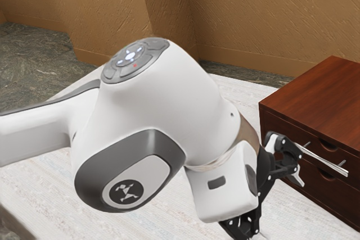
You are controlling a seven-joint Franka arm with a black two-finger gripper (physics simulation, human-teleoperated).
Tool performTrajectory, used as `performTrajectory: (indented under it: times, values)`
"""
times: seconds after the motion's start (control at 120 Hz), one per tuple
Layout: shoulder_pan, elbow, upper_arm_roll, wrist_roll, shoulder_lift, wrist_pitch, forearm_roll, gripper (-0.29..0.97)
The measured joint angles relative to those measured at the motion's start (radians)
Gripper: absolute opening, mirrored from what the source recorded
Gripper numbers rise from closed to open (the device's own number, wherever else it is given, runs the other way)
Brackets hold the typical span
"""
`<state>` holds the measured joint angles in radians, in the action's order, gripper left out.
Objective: Pull the drawer handle with one arm to open the drawer
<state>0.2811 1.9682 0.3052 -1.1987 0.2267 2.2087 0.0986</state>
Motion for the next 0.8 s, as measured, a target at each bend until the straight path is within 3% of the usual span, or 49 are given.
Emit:
performTrajectory:
  times: [0.483, 0.8]
  values:
    - [0.000, 0.025, 0.013, 0.083, -0.016, 0.037, -0.003, 0.68]
    - [-0.022, -0.020, 0.013, 0.106, -0.085, 0.099, -0.068, 0.68]
